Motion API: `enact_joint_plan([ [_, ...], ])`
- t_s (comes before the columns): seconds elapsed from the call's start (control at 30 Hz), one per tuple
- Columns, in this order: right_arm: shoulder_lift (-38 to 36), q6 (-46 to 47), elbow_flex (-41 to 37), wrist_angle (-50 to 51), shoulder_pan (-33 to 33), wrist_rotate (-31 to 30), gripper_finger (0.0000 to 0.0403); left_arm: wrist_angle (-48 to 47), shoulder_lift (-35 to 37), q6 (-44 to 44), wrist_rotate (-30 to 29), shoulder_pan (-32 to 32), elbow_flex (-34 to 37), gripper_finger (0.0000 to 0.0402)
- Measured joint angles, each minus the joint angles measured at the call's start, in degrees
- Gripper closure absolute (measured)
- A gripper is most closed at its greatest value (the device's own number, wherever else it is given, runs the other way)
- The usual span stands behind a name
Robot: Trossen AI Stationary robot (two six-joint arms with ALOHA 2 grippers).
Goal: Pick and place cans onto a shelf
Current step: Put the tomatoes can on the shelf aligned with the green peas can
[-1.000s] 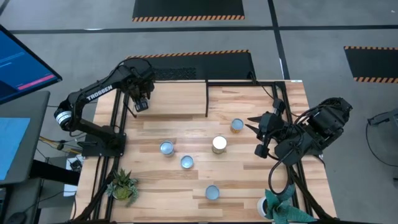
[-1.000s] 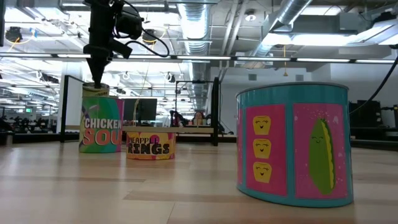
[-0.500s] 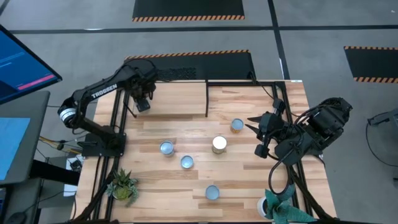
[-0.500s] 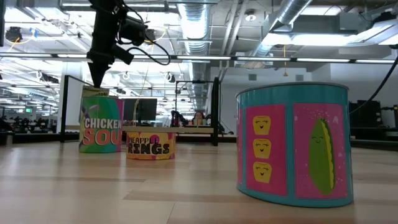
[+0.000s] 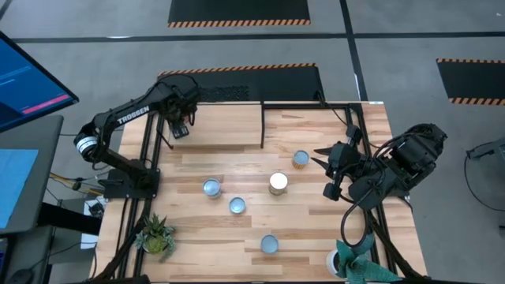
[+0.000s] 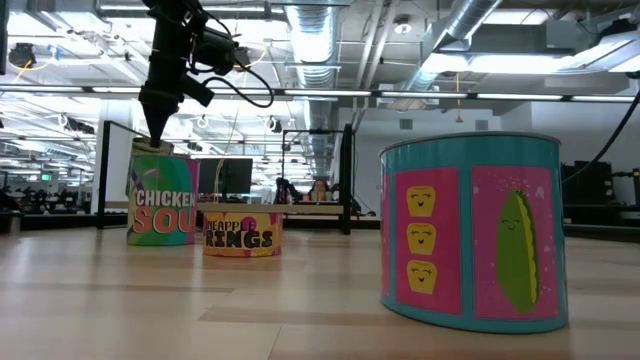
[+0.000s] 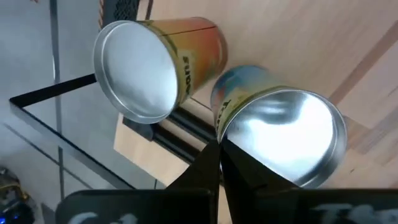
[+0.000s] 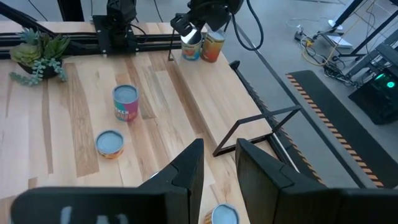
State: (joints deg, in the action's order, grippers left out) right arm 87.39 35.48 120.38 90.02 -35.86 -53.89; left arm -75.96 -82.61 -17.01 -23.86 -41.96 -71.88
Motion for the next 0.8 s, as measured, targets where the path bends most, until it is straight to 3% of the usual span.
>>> enact_joint_plan([
  [0.17, 0.0, 0.0, 0.0, -0.02, -0.01, 0.36, 0.0287, 0.64, 0.0, -1.24, 3.06, -0.08, 0.0, 0.0394],
  [0.6, 0.0, 0.39, 0.0, 0.0, -0.02, 3.2, 0.0287, 1.09, -0.01, -1.85, 2.12, -2.04, -0.2, 0.0364],
  [0.7, 0.0, 0.19, 0.0, -0.01, 0.0, 3.06, 0.0287, 0.71, 0.08, -0.27, 6.01, -2.13, -3.36, 0.0359],
  [0.8, 0.0, 0.16, 0.0, -0.01, 0.0, 3.02, 0.0287, -0.97, 0.6, 0.86, 15.93, -0.51, -7.25, 0.0358],
])
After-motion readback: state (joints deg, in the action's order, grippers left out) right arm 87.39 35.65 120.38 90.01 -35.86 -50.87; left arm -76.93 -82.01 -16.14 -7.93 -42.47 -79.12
